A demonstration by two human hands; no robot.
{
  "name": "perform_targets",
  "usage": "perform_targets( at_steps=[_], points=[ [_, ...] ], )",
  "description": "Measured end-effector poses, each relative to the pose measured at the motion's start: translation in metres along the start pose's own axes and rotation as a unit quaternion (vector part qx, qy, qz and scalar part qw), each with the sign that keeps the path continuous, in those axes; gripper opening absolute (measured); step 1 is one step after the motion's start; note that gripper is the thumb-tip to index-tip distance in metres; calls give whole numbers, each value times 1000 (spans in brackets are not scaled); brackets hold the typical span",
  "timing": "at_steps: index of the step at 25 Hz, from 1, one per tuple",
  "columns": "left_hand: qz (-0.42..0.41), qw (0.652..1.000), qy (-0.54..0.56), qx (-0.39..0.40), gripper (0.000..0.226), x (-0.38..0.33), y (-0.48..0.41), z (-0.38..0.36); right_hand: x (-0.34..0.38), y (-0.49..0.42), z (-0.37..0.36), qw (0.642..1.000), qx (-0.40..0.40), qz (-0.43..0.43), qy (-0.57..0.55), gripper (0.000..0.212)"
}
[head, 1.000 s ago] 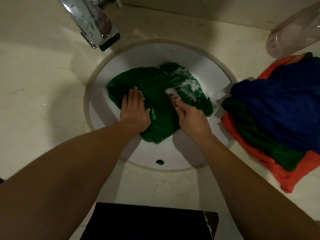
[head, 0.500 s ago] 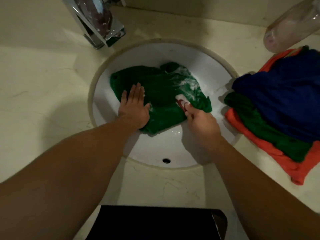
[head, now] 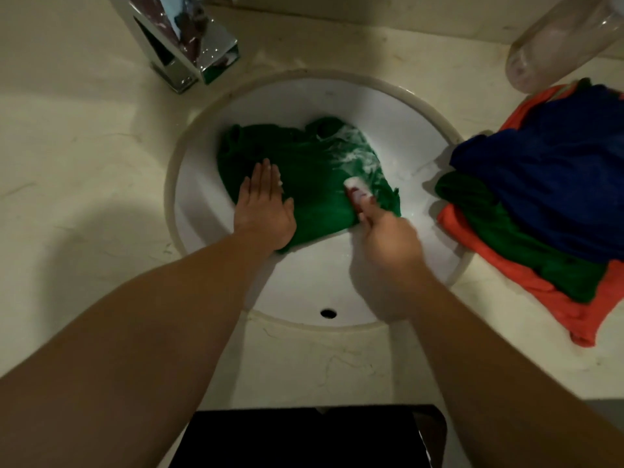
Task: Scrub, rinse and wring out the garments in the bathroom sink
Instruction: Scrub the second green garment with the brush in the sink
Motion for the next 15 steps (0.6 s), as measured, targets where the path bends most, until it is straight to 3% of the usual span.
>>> perform_targets(
  at_steps=[3,8,12,15],
  points=[
    [-1,1000,-14,6,70,0,6,-4,21,19,-35,996,23,83,-21,37],
    [-3,1000,-13,5,70,5,10,-8,-27,-9,20,1000,5,-8,19,37],
    [-4,1000,-9,5,71,-1,14,-8,3,-8,-17,986,9,-13,-168,39],
    [-2,1000,-7,-10,72,-1,13,-6,0,-6,-34,976,15,20,-214,34]
  ],
)
Point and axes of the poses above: each hand's wrist, its own y-axis away from the middle knuckle, its own z-axis out of the back of the hand, x = y × z, the point moved 3 cm from there along -y, towards the middle knuckle, and after that the axes turned 10 degrees about x, right-handed, at the moved point
